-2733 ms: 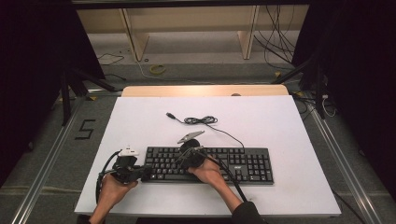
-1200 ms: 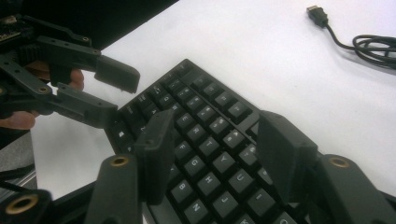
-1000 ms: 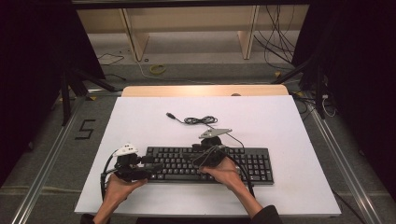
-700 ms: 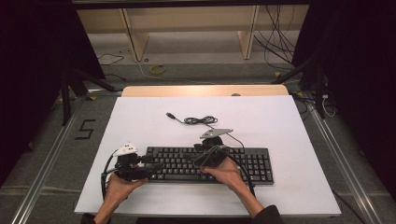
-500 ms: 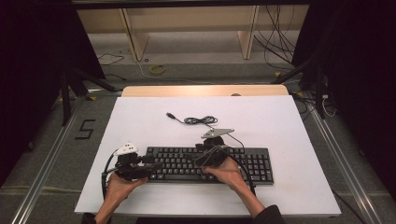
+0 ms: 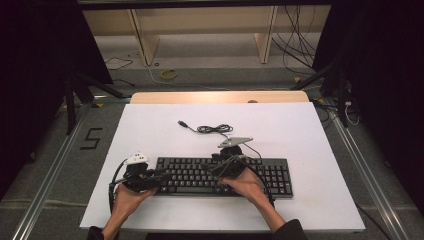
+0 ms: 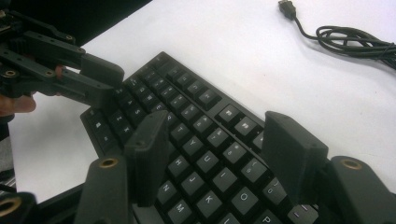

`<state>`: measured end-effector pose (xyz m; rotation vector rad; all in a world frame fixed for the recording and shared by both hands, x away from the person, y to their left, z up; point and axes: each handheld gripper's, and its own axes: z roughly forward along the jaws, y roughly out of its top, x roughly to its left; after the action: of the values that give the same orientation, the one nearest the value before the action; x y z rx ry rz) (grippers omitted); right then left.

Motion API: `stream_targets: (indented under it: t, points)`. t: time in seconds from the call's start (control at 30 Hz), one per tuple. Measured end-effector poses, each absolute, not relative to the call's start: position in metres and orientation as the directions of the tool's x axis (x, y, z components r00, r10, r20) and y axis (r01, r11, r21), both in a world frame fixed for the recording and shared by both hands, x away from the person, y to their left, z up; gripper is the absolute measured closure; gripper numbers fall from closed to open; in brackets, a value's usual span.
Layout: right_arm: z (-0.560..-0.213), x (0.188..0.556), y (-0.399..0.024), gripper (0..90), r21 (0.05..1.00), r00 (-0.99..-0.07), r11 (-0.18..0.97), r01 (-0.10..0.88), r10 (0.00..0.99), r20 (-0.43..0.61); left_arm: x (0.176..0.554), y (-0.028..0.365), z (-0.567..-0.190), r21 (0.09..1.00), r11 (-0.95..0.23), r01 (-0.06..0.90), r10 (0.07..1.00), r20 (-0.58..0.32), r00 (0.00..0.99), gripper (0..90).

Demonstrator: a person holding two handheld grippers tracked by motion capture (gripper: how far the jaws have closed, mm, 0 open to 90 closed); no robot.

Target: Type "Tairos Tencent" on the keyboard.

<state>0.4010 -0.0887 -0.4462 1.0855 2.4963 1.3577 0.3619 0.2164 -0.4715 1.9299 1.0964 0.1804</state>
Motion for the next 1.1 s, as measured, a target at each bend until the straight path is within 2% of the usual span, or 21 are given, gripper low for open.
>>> stream_targets:
  t: [0.3, 0.4, 0.83, 1.1]
  points:
    - [-0.4484, 0.4013, -0.0893, 54.6, 0.756, -0.736, 0.364, 0.544, 0.640, 0.221, 0.3629, 0.2134, -0.4729, 0.724, -0.265, 0.637, 0.760, -0.250, 0.600, 84.7]
    - [-0.4485, 0.4013, -0.0893, 55.1, 0.757, -0.738, 0.366, 0.541, 0.639, 0.218, 0.3633, 0.2127, -0.4731, 0.719, -0.277, 0.637, 0.763, -0.238, 0.600, 87.3]
    - [-0.4489, 0.4016, -0.0885, 42.9, 0.754, -0.737, 0.365, 0.546, 0.637, 0.225, 0.3675, 0.2079, -0.4763, 0.701, -0.293, 0.650, 0.773, -0.226, 0.593, 89.1]
    - [-0.4485, 0.4018, -0.0886, 39.8, 0.754, -0.736, 0.365, 0.547, 0.638, 0.225, 0.3693, 0.2071, -0.4784, 0.691, -0.295, 0.660, 0.777, -0.229, 0.586, 89.2]
